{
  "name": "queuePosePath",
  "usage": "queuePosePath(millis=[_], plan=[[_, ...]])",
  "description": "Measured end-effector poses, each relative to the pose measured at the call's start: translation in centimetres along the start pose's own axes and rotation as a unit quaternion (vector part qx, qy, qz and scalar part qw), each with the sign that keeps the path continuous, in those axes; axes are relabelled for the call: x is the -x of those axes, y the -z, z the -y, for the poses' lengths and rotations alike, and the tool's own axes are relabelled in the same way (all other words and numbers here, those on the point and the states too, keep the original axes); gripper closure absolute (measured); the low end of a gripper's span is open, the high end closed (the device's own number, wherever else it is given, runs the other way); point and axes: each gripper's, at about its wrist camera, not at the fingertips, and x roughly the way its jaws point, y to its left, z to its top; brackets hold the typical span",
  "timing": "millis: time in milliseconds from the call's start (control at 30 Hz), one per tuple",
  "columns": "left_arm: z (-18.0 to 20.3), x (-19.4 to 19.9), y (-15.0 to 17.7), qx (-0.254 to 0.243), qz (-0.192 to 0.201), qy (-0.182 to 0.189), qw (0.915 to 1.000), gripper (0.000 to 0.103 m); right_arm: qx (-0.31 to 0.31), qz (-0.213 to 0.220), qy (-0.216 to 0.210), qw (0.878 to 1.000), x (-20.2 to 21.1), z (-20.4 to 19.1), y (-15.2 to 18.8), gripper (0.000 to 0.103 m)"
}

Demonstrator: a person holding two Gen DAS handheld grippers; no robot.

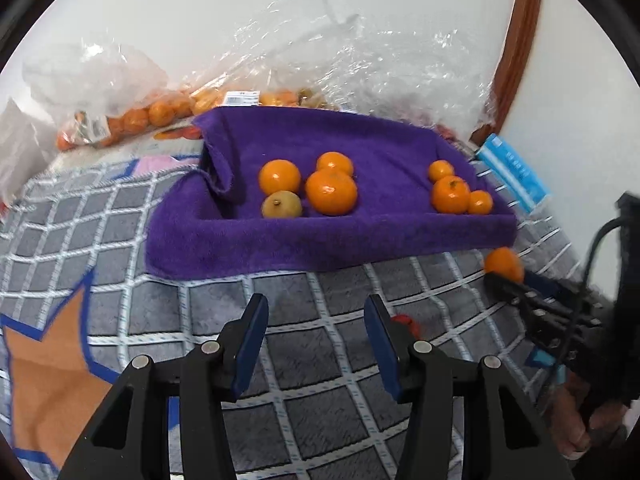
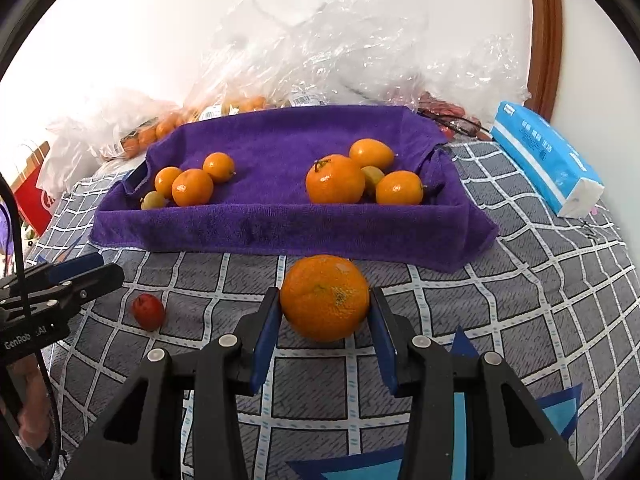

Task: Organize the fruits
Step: 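Grasp a loose orange with the right tool while the left tool grasps the small red fruit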

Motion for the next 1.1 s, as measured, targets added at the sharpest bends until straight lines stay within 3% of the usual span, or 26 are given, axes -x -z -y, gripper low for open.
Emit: queuePosePath(millis=[100, 667, 1100], plan=[[-0.2, -0.5, 0.0, 0.004, -0.013, 0.004, 0.9999, 0.055, -0.001, -0.001, -0.002, 1.000, -0.1, 0.0, 0.0, 0.060], [0.0, -0.5, 0.0, 0.003, 0.001, 0.012, 0.9999, 0.055, -0.020, 0.014, -0.012, 1.000, 0.4, 0.6, 0.2, 0.060], [1.5, -0.4, 0.5, -0.023, -0.016, 0.072, 0.9970, 0.055, -0.042, 0.025, -0.019, 0.999, 0.7, 1.4, 0.3, 0.060]])
